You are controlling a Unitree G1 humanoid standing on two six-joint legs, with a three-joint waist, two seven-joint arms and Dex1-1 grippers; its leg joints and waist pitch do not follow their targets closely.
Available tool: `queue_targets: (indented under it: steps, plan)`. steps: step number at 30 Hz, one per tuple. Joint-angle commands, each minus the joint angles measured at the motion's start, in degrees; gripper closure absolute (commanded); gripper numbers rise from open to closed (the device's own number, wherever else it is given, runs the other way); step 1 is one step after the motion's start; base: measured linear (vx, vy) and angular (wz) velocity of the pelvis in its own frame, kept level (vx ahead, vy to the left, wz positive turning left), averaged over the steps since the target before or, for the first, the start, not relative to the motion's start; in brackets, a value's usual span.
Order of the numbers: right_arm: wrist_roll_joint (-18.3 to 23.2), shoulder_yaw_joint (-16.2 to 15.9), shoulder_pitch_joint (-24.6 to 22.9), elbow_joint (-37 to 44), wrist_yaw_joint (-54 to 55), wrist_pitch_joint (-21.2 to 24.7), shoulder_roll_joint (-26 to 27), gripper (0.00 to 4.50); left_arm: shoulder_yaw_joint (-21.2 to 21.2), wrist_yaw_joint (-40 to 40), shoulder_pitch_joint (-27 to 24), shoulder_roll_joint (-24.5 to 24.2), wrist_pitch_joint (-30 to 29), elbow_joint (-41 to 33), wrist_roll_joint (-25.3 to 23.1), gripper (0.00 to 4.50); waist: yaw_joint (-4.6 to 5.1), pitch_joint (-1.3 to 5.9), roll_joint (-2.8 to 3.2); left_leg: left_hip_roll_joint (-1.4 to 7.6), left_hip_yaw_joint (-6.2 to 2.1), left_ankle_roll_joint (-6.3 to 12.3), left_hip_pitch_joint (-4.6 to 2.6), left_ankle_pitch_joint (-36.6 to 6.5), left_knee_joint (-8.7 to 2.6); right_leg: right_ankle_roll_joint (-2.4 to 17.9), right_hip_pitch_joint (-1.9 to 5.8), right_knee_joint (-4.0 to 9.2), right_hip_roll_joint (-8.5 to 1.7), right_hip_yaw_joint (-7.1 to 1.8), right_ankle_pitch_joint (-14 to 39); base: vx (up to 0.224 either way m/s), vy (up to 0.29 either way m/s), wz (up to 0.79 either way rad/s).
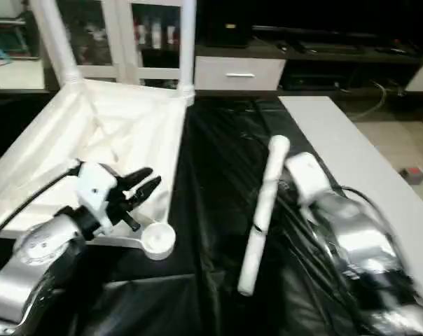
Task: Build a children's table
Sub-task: Pick table leg
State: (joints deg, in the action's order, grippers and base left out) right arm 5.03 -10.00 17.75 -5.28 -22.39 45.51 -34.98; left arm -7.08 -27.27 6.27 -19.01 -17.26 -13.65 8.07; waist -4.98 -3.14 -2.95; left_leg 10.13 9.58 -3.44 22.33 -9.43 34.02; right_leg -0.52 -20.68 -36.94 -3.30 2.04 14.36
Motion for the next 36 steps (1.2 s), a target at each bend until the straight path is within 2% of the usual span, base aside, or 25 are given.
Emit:
queue_targets:
  steps: [1, 2, 3, 4, 5, 7, 10, 15, 20, 24, 27, 28, 29, 31, 32, 34, 35, 36]
  plan:
    - [0.18, -3.0, -0.71, 1.61, -2.03, 2.07, -0.03, 2.86, -1.07, -0.3, 0.73, -0.2, -0.74, 0.1, -0.48, 3.24, 0.1, 3.16, 0.19, 2.95, -0.76, -0.5, -1.63, -10.54, -3.84, 9.16, 1.51, 4.88, -4.15, -2.54, 1.15, 0.0, 0.0, 0.0]
    - [-0.66, -3.77, -1.05, 1.76, -2.8, 2.14, 0.33, 2.86, -0.94, -0.57, 0.7, -0.38, -1.06, -0.2, -0.35, 3.24, 0.34, 3.08, -0.17, 2.96, -0.83, -0.79, -1.43, -11.57, -3.99, 9.24, 1.53, 5.07, -4.24, -2.51, 3.82, 0.0, 0.0, 0.0]
    - [-1.24, -4.15, -1.25, 1.81, -3.27, 2.09, 0.62, 2.86, -0.83, -0.72, 0.67, -0.45, -1.28, -0.4, -0.28, 3.24, 0.34, 3.04, -0.11, 2.96, -0.81, -0.94, -1.47, -12.2, -3.98, 9.3, 1.41, 5.15, -4.29, -2.54, 5.2, 0.0, 0.0, 0.0]
    - [-0.98, -4.18, -1.27, 2.23, -3.39, 1.45, 2.26, 2.86, -0.39, -0.79, 0.53, -0.59, -1.69, -0.91, -0.07, 3.24, 0.62, 2.86, -0.47, 2.96, -0.79, -1.42, -1.43, -13.38, -4.11, 8.92, 1.29, 5.36, -4.28, -2.6, 8.2, 0.0, 0.0, 0.0]
    - [-0.59, -4.09, -1.23, 2.43, -3.36, 1.19, 2.65, 2.86, -0.29, -0.77, 0.54, -0.62, -1.82, -1.0, -0.03, 3.24, 0.65, 2.8, -0.14, 3.02, -0.81, -1.59, -1.71, -14.72, -4.11, 8.85, 0.93, 5.57, -4.46, -2.69, 10.93, 0.0, 0.0, 0.0]
    - [0.12, -3.92, -0.94, 2.57, -3.57, 1.03, 3.3, 2.86, -0.17, -0.79, 0.45, -0.61, -1.9, -1.13, 0.13, 3.24, 0.82, 2.78, -0.18, 3.07, -0.87, -2.01, -1.77, -15.8, -4.19, 8.33, 0.77, 5.75, -4.39, -2.68, 13.08, 0.0, 0.0, 0.0]
    - [3.44, -3.3, -0.25, 4.97, -5.36, 3.07, 4.63, 2.86, -0.14, -0.89, 0.42, -0.78, -1.76, -1.18, 0.32, 3.24, 0.87, 2.85, -0.12, 3.13, -0.92, -2.09, -1.74, -15.38, -4.26, 8.37, 0.7, 5.64, -4.3, -2.69, 11.46, 0.0, 0.0, 0.0]
    - [5.65, -1.27, -0.04, 7.91, -7.38, 5.78, 6.54, 2.86, 0.74, -0.54, 1.04, -1.15, -1.74, -1.1, 0.32, 3.24, 0.76, 3.04, -0.1, 3.13, -0.85, -1.36, -1.6, -12.91, -4.18, 8.73, 0.84, 5.25, -4.25, -2.68, 7.38, 0.0, 0.0, 0.0]
    - [8.63, 1.89, 0.97, 8.38, -6.85, 5.58, 9.26, 2.86, 1.6, 0.5, 1.65, -1.18, -0.8, -0.46, -0.5, 3.24, 0.75, 3.1, -0.04, 3.04, -0.69, -1.58, -1.71, -12.31, -4.09, 9.34, 0.82, 5.1, -4.26, -2.69, 6.54, 0.0, 0.0, 0.0]
    - [11.08, 4.38, 1.63, 9.31, -6.42, 5.32, 11.62, 2.86, 1.51, 1.14, 1.84, -0.8, -0.34, -0.12, -1.02, 3.24, 0.54, 3.11, -0.01, 3.13, -0.68, -1.87, -1.81, -12.47, -4.17, 9.0, 0.68, 5.14, -4.28, -2.69, 7.03, 0.0, 0.0, 0.0]
    - [11.34, 5.4, 2.02, 9.7, -6.64, 4.56, 11.83, 2.86, 1.49, 1.23, 1.8, -0.63, -0.38, -0.26, -1.01, 3.24, 0.14, 3.16, 0.05, 3.16, -0.68, -2.1, -1.86, -11.72, -4.21, 8.65, 0.76, 5.03, -4.25, -2.67, 5.93, 0.0, 0.0, 0.0]
    - [10.75, 5.48, 2.29, 9.54, -6.94, 2.25, 11.25, 2.86, 1.51, 1.26, 1.74, -0.59, -0.35, -0.31, -0.99, 3.24, 0.05, 3.16, 0.0, 3.15, -0.65, -2.24, -1.84, -11.87, -4.19, 8.53, 0.74, 5.02, -4.3, -2.68, 6.08, 0.0, 0.0, 0.0]
    - [8.17, 4.93, 3.02, 9.0, -7.69, -4.68, 9.22, 2.86, 1.56, 1.27, 1.68, -0.55, -0.31, -0.32, -0.9, 3.24, -0.07, 3.16, 0.03, 3.2, -0.63, -2.38, -1.87, -12.25, -4.21, 8.4, 0.71, 5.12, -4.41, -2.68, 6.59, 0.0, 0.0, 0.0]
    - [7.48, 4.66, 3.41, 8.75, -9.11, -8.03, 8.14, 2.86, 1.56, 1.25, 1.65, -0.58, -0.29, -0.31, -0.87, 3.24, -0.13, 3.1, -0.06, 3.2, -0.6, -2.68, -1.83, -13.07, -4.18, 7.8, 0.76, 5.27, -4.49, -2.71, 8.1, 0.0, 0.0, 0.0]
    - [7.2, 4.54, 3.64, 8.65, -10.09, -9.81, 7.56, 2.67, 1.57, 1.23, 1.65, -0.61, -0.25, -0.28, -0.86, 3.24, -0.08, 3.08, 0.01, 3.14, -0.58, -2.49, -1.82, -12.8, -4.16, 7.67, 0.73, 5.25, -4.4, -2.74, 7.82, 0.0, 0.0, 0.0]
    - [6.69, 4.18, 4.18, 8.29, -11.2, -10.97, 6.63, 2.56, 1.6, 1.16, 1.66, -0.6, -0.25, -0.25, -0.85, 3.24, 0.0, 3.1, -0.03, 3.1, -0.6, -2.25, -1.77, -12.69, -4.15, 7.68, 0.75, 5.24, -4.29, -2.7, 7.45, 0.0, 0.0, 0.0]
    - [3.77, 1.81, 6.65, 4.3, -15.08, -17.08, 3.18, 2.56, 1.57, 0.67, 1.79, -0.43, -0.49, -0.15, -0.39, 3.24, 0.08, 3.18, -0.37, 3.15, -0.6, -1.93, -1.71, -12.83, -4.08, 7.79, 0.84, 5.23, -4.3, -2.65, 7.19, 0.0, 0.0, 0.0]
    - [1.84, 0.19, 7.85, 1.97, -16.64, -20.3, 1.46, 2.44, 1.49, 0.64, 1.84, -0.33, -0.57, -0.16, -0.36, 3.24, 0.03, 3.14, -0.44, 3.19, -0.52, -1.61, -1.78, -13.16, -3.87, 8.55, 0.8, 5.27, -4.49, -2.58, 8.0, 0.0, 0.0, 0.0]
